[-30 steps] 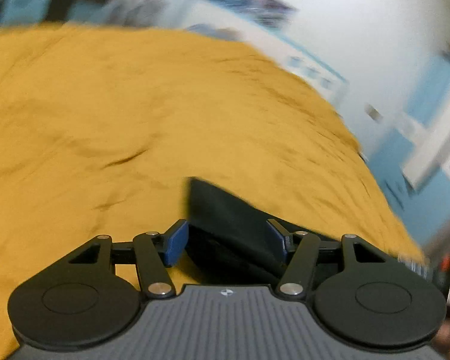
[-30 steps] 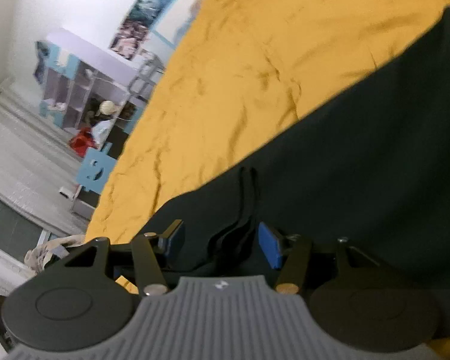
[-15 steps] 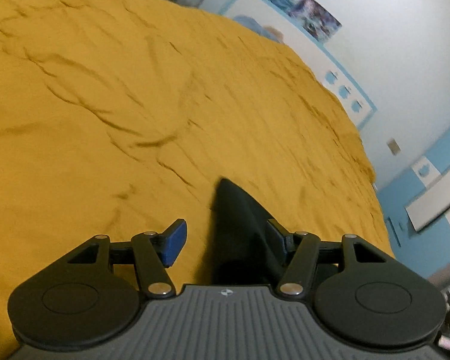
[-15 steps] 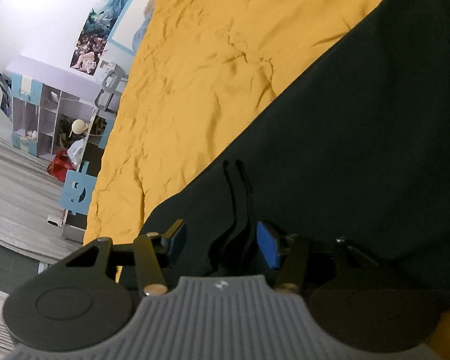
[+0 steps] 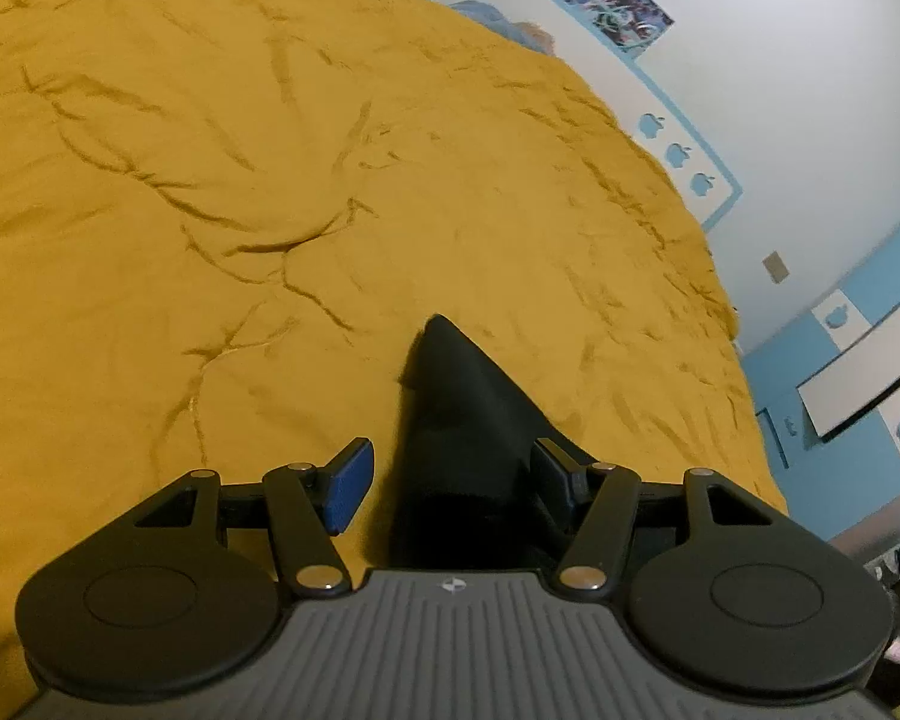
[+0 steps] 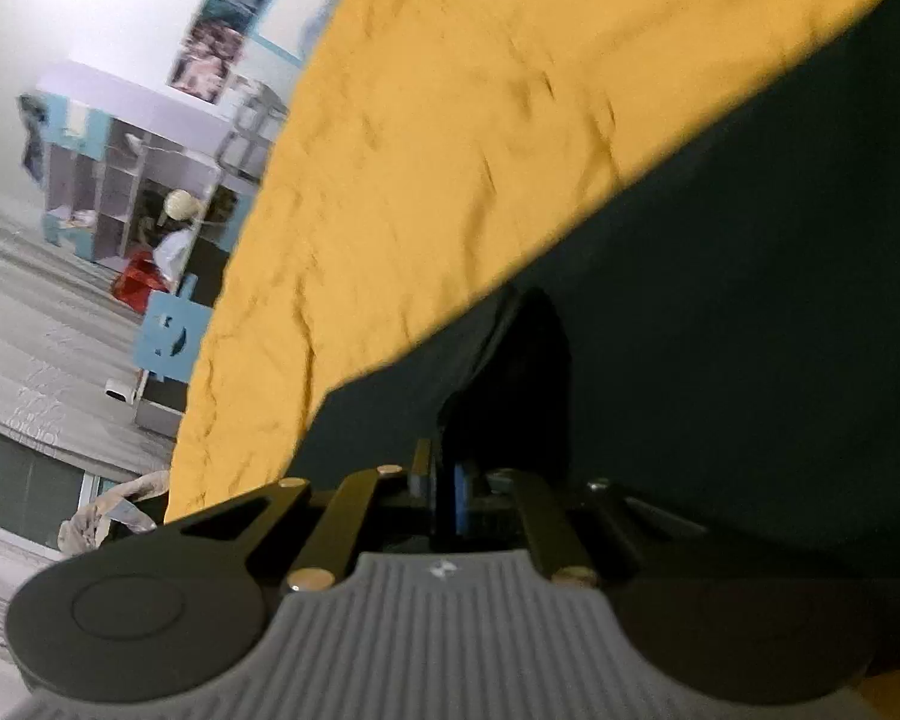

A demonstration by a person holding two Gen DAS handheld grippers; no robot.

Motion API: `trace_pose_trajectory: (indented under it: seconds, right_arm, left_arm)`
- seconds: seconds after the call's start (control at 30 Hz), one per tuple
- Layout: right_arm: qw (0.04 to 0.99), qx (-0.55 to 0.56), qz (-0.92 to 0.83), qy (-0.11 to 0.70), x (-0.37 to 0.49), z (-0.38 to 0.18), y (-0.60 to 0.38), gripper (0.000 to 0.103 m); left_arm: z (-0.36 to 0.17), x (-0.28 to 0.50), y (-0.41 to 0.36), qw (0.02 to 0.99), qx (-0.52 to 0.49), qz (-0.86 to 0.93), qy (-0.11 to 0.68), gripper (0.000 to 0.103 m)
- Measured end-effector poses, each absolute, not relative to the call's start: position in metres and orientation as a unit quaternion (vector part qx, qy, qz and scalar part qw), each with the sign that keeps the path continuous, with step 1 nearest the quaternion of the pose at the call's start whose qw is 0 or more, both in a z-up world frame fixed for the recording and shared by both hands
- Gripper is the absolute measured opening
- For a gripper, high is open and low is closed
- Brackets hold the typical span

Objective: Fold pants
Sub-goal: 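Release the pants with both tools and lift away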

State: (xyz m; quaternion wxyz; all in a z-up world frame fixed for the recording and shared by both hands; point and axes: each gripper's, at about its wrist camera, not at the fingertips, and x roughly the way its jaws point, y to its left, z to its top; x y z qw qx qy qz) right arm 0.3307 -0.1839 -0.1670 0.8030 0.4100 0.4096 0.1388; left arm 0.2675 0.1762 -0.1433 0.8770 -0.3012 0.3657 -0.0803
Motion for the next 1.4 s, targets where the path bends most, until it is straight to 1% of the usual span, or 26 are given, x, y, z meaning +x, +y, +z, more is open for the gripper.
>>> trace_pose_trajectory:
  seconds: [0.1, 0.2, 0.3, 0.37, 0.43, 0.47, 0.5, 0.53, 0.57, 0.6, 0.67, 0.7, 0.77, 0.8, 0.83, 0.9, 0.93, 0.97, 1.0, 1.1, 1.17, 1.3, 1.37, 1.4]
  right_arm:
    - [0.815, 0.406, 0.132, 0.392, 0.325, -0.156, -0.202, 0.0]
    - [0.819, 0.391, 0.131, 0.398, 0.325, -0.159, -0.206, 0.0]
    - [0.841, 0.334, 0.107, 0.411, 0.329, -0.17, -0.201, 0.0]
    - [0.836, 0.328, 0.097, 0.429, 0.329, -0.184, -0.202, 0.0]
    - [0.836, 0.335, 0.094, 0.424, 0.321, -0.19, -0.208, 0.0]
    - [0.845, 0.323, 0.089, 0.418, 0.318, -0.187, -0.208, 0.001]
    - [0.864, 0.29, 0.076, 0.404, 0.313, -0.178, -0.205, 0.005]
    - [0.885, 0.25, 0.062, 0.388, 0.309, -0.17, -0.199, 0.015]
    - [0.908, 0.201, 0.053, 0.363, 0.303, -0.159, -0.192, 0.019]
    - [0.923, 0.172, 0.059, 0.339, 0.297, -0.152, -0.186, 0.019]
    - [0.931, 0.16, 0.09, 0.315, 0.291, -0.145, -0.178, 0.019]
    - [0.931, 0.154, 0.107, 0.313, 0.291, -0.145, -0.174, 0.019]
    - [0.922, 0.14, 0.131, 0.337, 0.296, -0.155, -0.165, 0.019]
    - [0.909, 0.127, 0.141, 0.371, 0.303, -0.166, -0.159, 0.025]
    - [0.897, 0.114, 0.146, 0.4, 0.306, -0.178, -0.155, 0.025]
    - [0.904, 0.118, 0.153, 0.381, 0.297, -0.176, -0.162, 0.025]
    - [0.906, 0.125, 0.156, 0.372, 0.294, -0.17, -0.165, 0.028]
    - [0.91, 0.134, 0.155, 0.361, 0.288, -0.165, -0.174, 0.033]
    - [0.913, 0.144, 0.151, 0.349, 0.279, -0.16, -0.186, 0.035]
    - [0.92, 0.169, 0.127, 0.331, 0.256, -0.145, -0.222, 0.036]
    - [0.923, 0.201, 0.086, 0.318, 0.24, -0.138, -0.261, 0.036]
    - [0.914, 0.288, -0.02, 0.285, 0.205, -0.128, -0.351, 0.038]
    - [0.908, 0.316, -0.075, 0.266, 0.187, -0.127, -0.394, 0.051]
    - [0.903, 0.328, -0.102, 0.26, 0.179, -0.128, -0.415, 0.052]
  left_arm:
    - [-0.143, 0.265, 0.165, 0.885, -0.275, -0.088, 0.366, 0.069]
    - [-0.146, 0.265, 0.151, 0.888, -0.247, -0.097, 0.376, 0.068]
    - [-0.153, 0.27, 0.13, 0.89, -0.175, -0.083, 0.412, 0.068]
    - [-0.158, 0.272, 0.117, 0.894, -0.124, -0.075, 0.424, 0.068]
    - [-0.155, 0.271, 0.11, 0.898, -0.101, -0.07, 0.422, 0.068]
    - [-0.153, 0.27, 0.109, 0.899, -0.098, -0.07, 0.421, 0.068]
    - [-0.15, 0.269, 0.11, 0.901, -0.101, -0.07, 0.416, 0.067]
    - [-0.145, 0.266, 0.113, 0.905, -0.112, -0.07, 0.405, 0.066]
    - [-0.141, 0.262, 0.117, 0.909, -0.13, -0.071, 0.39, 0.066]
    - [-0.137, 0.259, 0.121, 0.913, -0.146, -0.071, 0.373, 0.066]
    - [-0.131, 0.255, 0.125, 0.919, -0.167, -0.076, 0.349, 0.066]
    - [-0.132, 0.255, 0.123, 0.918, -0.165, -0.077, 0.352, 0.066]
    - [-0.14, 0.264, 0.113, 0.908, -0.125, -0.069, 0.395, 0.066]
    - [-0.15, 0.271, 0.107, 0.896, -0.098, -0.065, 0.428, 0.067]
    - [-0.155, 0.271, 0.106, 0.896, -0.093, -0.063, 0.43, 0.067]
    - [-0.148, 0.262, 0.108, 0.906, -0.108, -0.055, 0.406, 0.067]
    - [-0.141, 0.256, 0.108, 0.912, -0.109, -0.045, 0.392, 0.066]
    - [-0.134, 0.249, 0.108, 0.922, -0.111, -0.038, 0.368, 0.066]
    - [-0.126, 0.244, 0.106, 0.93, -0.112, -0.037, 0.347, 0.066]
    - [-0.108, 0.232, 0.089, 0.942, -0.116, -0.061, 0.309, 0.069]
    - [-0.102, 0.232, 0.075, 0.941, -0.117, -0.082, 0.307, 0.072]
    - [-0.105, 0.239, 0.032, 0.934, -0.103, -0.115, 0.322, 0.072]
    - [-0.114, 0.244, 0.013, 0.932, -0.091, -0.123, 0.329, 0.072]
    - [-0.121, 0.244, 0.004, 0.93, -0.085, -0.125, 0.334, 0.072]
